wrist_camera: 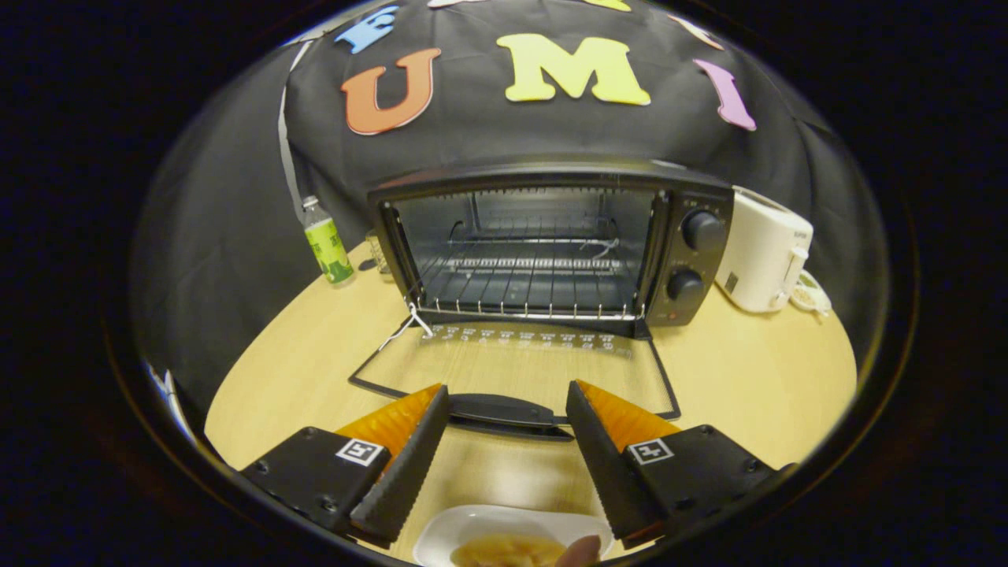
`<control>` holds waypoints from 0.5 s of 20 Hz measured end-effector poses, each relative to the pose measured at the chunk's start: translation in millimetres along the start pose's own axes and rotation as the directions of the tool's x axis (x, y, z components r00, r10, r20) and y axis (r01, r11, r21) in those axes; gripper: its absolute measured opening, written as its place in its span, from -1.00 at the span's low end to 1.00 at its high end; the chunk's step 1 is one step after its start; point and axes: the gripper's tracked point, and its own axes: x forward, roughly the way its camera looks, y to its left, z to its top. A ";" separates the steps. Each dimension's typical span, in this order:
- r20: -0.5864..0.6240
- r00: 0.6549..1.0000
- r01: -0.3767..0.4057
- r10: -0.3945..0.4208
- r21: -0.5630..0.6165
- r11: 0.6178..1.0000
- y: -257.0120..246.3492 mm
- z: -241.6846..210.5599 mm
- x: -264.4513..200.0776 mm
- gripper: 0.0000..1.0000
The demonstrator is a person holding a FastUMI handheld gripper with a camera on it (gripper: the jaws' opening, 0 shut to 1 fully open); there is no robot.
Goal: Open the toaster oven, put the food inside, and close the toaster oven door.
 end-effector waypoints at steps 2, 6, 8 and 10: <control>0.017 1.000 0.001 -0.001 0.007 1.000 -2.2 3.3 -2.6 0.91; 0.083 0.996 -0.014 0.015 -0.016 1.000 2.1 16.2 -23.2 0.90; 0.115 0.993 -0.013 0.017 -0.035 0.999 0.6 24.3 -32.2 0.90; 0.169 0.985 -0.009 0.017 -0.047 0.999 -2.3 35.0 -43.5 0.90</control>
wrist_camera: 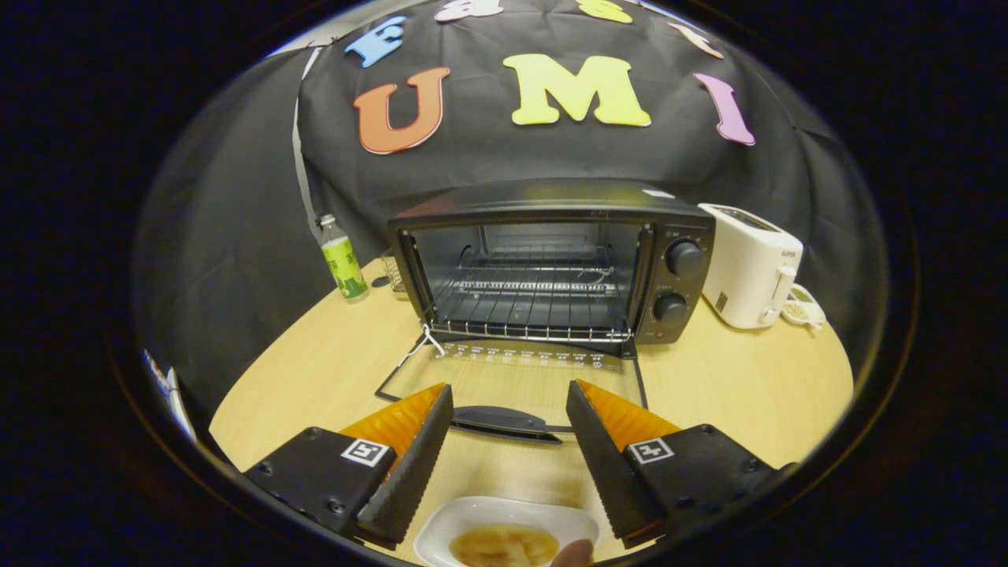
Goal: Open the toaster oven, put the food inside, and close the toaster oven door.
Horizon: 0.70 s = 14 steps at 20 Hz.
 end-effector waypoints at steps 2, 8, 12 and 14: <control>0.052 0.999 -0.003 0.004 -0.010 1.000 -3.4 10.1 -10.5 0.90; 0.168 0.986 -0.005 0.012 -0.040 0.999 -8.3 38.7 -41.3 0.91; 0.301 0.953 0.056 -0.026 -0.090 0.994 -17.9 56.4 -75.5 0.92; 0.340 0.940 0.056 -0.017 -0.105 0.993 -14.5 59.7 -94.3 1.00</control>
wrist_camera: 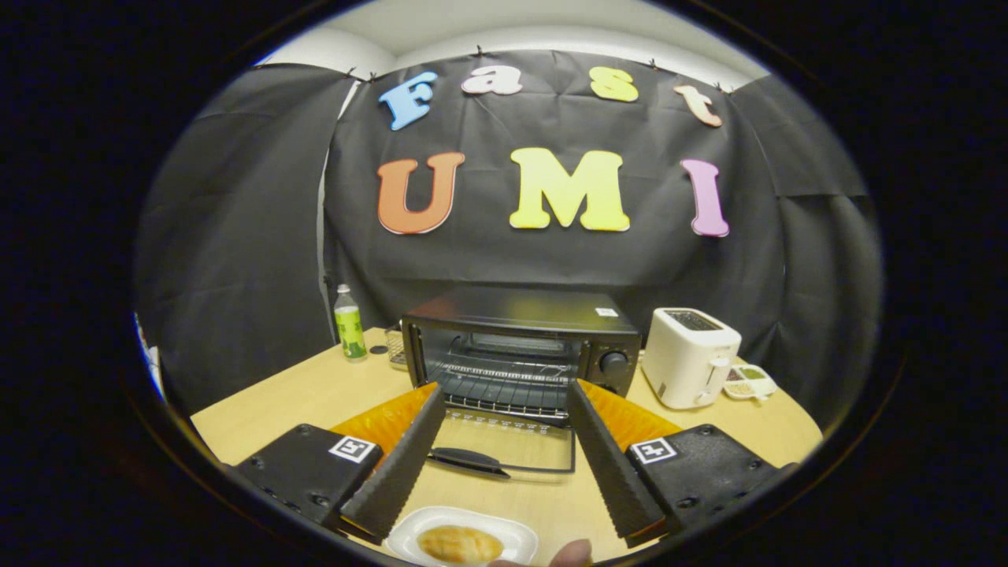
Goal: Open the toaster oven, put the food inside, and close the toaster oven door.
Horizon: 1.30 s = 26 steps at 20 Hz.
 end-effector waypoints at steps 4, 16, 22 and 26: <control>0.000 0.997 -0.078 0.078 -0.029 0.997 14.3 7.3 -39.5 1.00; 0.022 0.997 -0.071 0.070 0.011 0.997 4.0 -0.1 -100.0 1.00; -0.021 0.997 -0.069 0.069 -0.007 0.998 25.8 -49.3 -91.9 1.00; -0.034 0.997 -0.075 0.075 0.003 0.997 37.3 -79.4 -87.4 1.00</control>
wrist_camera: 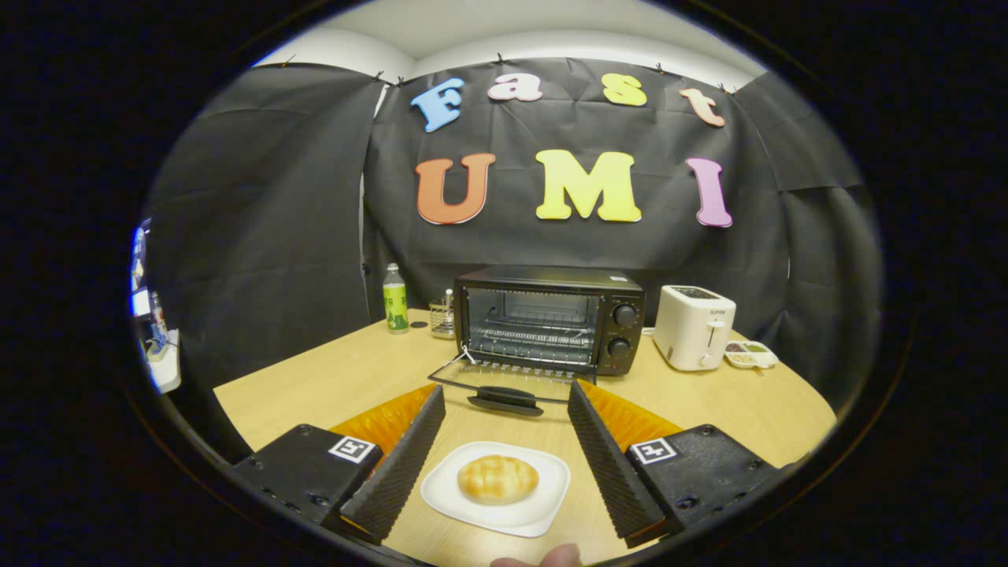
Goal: Open the toaster oven, put the food inside, and close the toaster oven door.
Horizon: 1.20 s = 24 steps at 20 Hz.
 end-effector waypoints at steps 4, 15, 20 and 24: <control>-0.046 0.999 0.023 -0.024 -0.017 1.000 -1.0 -27.6 7.2 1.00; -0.235 0.970 0.061 -0.060 -0.006 0.998 -3.7 -94.4 32.1 1.00; -0.250 0.967 0.055 -0.049 0.014 0.998 0.9 -98.9 31.6 1.00; -0.278 0.960 0.045 -0.023 0.073 0.996 5.7 -102.3 28.1 1.00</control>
